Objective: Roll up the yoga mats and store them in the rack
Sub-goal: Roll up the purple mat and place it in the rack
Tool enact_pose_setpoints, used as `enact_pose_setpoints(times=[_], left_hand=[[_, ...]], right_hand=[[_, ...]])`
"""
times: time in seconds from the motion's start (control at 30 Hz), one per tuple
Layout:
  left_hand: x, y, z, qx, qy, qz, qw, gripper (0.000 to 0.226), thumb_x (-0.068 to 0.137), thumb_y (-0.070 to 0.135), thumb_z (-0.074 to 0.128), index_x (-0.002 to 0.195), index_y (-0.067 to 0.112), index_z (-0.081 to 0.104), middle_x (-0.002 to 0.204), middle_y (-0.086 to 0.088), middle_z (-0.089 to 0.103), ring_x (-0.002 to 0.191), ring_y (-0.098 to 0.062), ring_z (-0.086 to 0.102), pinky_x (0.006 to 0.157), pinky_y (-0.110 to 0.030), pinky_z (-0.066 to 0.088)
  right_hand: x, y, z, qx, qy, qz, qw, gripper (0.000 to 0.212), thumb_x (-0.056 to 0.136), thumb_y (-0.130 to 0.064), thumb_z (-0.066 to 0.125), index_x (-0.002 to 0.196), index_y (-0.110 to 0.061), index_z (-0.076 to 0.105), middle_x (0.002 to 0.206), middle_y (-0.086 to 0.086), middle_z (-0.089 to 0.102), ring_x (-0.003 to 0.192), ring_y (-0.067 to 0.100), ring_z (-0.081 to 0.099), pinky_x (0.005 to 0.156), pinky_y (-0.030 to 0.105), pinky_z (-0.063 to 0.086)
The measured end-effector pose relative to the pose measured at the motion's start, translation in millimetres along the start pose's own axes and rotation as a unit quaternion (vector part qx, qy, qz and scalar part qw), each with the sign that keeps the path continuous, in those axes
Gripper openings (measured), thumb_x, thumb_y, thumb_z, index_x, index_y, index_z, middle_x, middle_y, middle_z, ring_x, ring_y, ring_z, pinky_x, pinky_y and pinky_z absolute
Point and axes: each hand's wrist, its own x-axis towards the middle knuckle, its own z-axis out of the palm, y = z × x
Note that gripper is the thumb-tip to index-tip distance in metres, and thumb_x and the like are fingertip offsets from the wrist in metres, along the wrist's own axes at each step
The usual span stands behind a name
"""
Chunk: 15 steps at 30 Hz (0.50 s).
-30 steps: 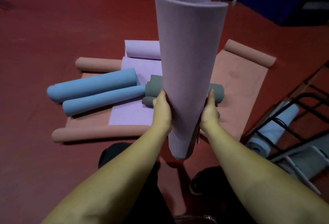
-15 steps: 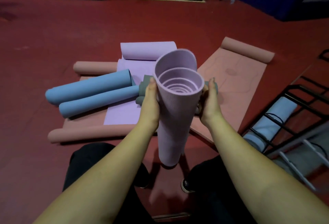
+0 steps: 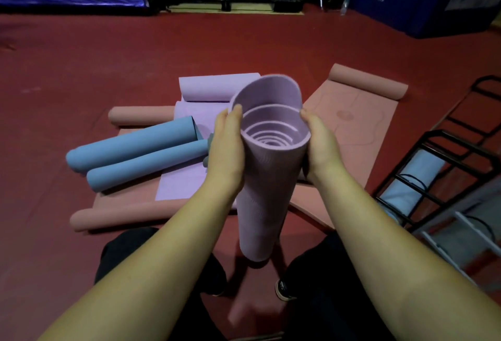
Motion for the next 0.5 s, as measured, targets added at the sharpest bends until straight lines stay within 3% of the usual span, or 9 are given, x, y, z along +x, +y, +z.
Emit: enact_pose_setpoints(times=[0.07,0.13,0.2,0.27,0.4,0.5], left_hand=[[-3.8,-6.7,-1.6,-0.006,0.004,0.012,1.0,0.045,0.074,0.075,0.049,0.104,0.043,0.06,0.136,0.007,0.058,0.13,-0.017,0.052,0.11,-0.04,0.041],[-8.6,-26.8,-7.8,-0.004,0.006,-0.02,1.0,0.054,0.075,0.076,0.052,0.111,0.038,0.066,0.127,0.004,0.066,0.122,-0.02,0.059,0.109,-0.046,0.042],[-9.8,-52.4,-15.8,-0.01,0.025,-0.065,0.998,0.068,0.072,0.082,0.057,0.118,0.034,0.069,0.119,0.005,0.071,0.117,-0.018,0.063,0.109,-0.049,0.041],[-3.6,-52.5,-21.7,0.007,0.031,-0.082,0.996,0.059,0.076,0.074,0.057,0.118,0.034,0.07,0.118,0.007,0.071,0.116,-0.016,0.063,0.108,-0.047,0.042],[-2.0,-31.7,-12.8,0.003,0.006,-0.055,0.998,0.054,0.082,0.06,0.048,0.125,0.03,0.062,0.119,0.001,0.07,0.112,-0.019,0.065,0.104,-0.048,0.047],[-3.4,-21.4,-2.0,-0.014,0.011,-0.049,0.999,0.055,0.085,0.052,0.046,0.12,0.014,0.063,0.118,-0.016,0.068,0.112,-0.031,0.065,0.102,-0.053,0.049]], right_hand=[[0.2,5.3,-5.6,0.007,-0.006,-0.004,1.0,0.045,0.09,-0.04,0.056,0.122,-0.01,0.066,0.103,0.01,0.073,0.092,0.027,0.069,0.091,0.043,0.054],[-3.4,30.8,-12.4,-0.023,0.005,0.006,1.0,0.049,0.088,-0.045,0.056,0.124,-0.014,0.065,0.107,0.005,0.074,0.097,0.021,0.071,0.093,0.038,0.055],[-7.6,53.6,-20.0,-0.024,-0.001,0.031,0.999,0.035,0.098,-0.041,0.048,0.112,-0.016,0.068,0.096,-0.003,0.076,0.088,0.009,0.071,0.084,0.03,0.055],[-5.1,53.1,-21.5,-0.034,-0.024,0.051,0.998,0.03,0.102,-0.033,0.043,0.109,-0.016,0.068,0.089,-0.006,0.076,0.081,0.006,0.071,0.074,0.025,0.051],[3.3,30.5,-11.2,-0.095,-0.009,0.072,0.993,0.035,0.093,-0.048,0.053,0.109,-0.021,0.068,0.09,0.0,0.075,0.083,0.018,0.07,0.071,0.03,0.05],[3.5,21.6,1.2,-0.081,0.021,0.058,0.995,0.06,0.072,-0.052,0.065,0.117,-0.012,0.065,0.111,0.018,0.07,0.102,0.035,0.068,0.092,0.048,0.055]])
